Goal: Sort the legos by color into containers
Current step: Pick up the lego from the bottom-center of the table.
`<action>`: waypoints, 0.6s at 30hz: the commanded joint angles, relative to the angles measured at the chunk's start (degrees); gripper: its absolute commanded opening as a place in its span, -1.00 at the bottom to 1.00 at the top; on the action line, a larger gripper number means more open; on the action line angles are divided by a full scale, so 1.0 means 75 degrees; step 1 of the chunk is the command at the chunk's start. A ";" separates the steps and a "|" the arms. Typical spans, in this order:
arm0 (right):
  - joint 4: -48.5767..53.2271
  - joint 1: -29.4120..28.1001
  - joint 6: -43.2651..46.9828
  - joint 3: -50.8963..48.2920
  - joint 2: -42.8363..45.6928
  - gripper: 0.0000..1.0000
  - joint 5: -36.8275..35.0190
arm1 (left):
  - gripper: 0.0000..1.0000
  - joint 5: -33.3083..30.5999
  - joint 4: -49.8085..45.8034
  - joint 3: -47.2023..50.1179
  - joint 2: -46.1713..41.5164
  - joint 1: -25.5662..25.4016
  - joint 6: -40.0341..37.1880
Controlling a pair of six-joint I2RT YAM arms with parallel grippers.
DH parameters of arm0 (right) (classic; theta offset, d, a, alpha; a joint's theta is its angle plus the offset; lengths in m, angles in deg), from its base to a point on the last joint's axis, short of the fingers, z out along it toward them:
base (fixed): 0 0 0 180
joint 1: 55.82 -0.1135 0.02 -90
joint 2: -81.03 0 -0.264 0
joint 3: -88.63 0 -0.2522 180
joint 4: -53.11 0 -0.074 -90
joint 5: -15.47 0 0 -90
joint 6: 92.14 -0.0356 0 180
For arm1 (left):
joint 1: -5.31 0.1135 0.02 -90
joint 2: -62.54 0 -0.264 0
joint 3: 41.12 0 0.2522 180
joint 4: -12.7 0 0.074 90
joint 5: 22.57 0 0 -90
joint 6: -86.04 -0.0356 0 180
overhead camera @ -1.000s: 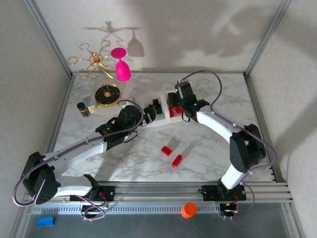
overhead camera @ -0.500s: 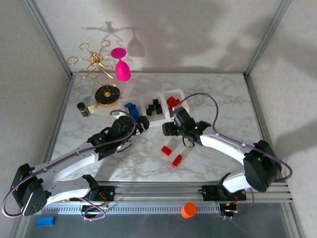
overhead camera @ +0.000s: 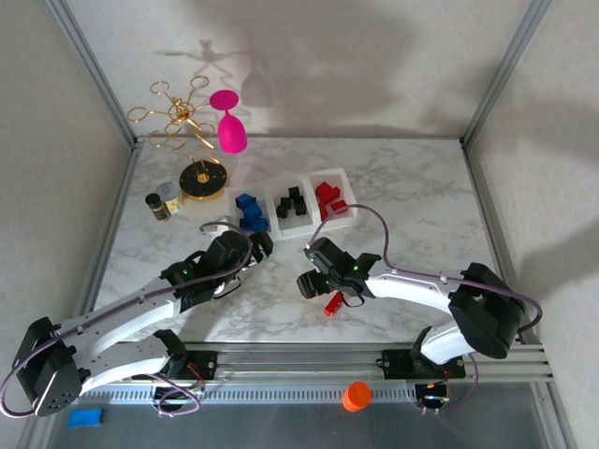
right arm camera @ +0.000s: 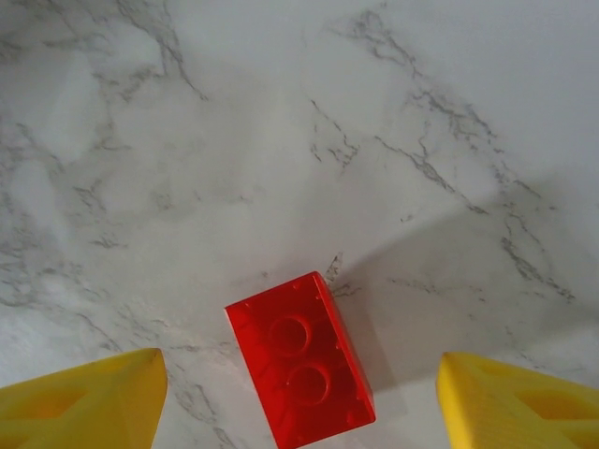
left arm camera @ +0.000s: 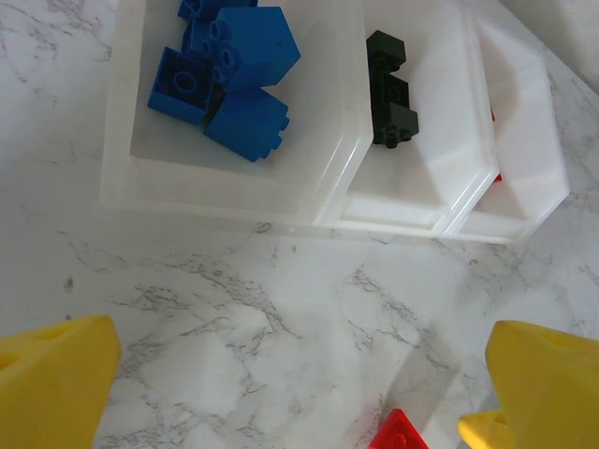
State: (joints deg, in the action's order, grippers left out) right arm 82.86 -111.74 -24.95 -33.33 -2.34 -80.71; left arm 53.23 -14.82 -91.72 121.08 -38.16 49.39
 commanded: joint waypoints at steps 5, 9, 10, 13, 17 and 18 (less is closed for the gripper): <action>0.0027 -0.0064 0.0566 0.0097 -0.0571 0.46 -0.0289 | 0.99 -0.0356 -0.0283 -0.0115 0.0057 -0.0076 0.0205; -0.0199 -0.0067 0.0747 0.0085 -0.0702 0.39 0.0071 | 0.99 -0.0357 -0.0257 -0.0097 0.0115 -0.0076 0.0192; -0.0188 -0.0063 0.0752 0.0116 -0.0778 0.35 0.0102 | 0.99 -0.0369 -0.0291 -0.0124 0.0134 -0.0076 0.0200; -0.0199 -0.0063 0.0747 0.0162 -0.0911 0.19 0.0007 | 0.99 -0.0387 -0.0237 -0.0130 0.0163 -0.0082 0.0171; -0.0185 -0.0055 0.0713 0.0321 -0.1021 0.00 -0.0025 | 0.99 -0.0404 -0.0262 -0.0207 0.0232 -0.0073 0.0130; -0.0157 -0.0055 0.0703 0.0363 -0.1035 -0.06 -0.0004 | 0.99 -0.0398 -0.0258 -0.0241 0.0265 -0.0076 0.0113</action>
State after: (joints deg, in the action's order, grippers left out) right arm 81.66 -111.74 -19.57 -32.99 -9.44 -80.47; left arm 52.38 -15.13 -91.74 122.59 -38.16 49.69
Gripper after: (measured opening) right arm 0.481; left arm 0.994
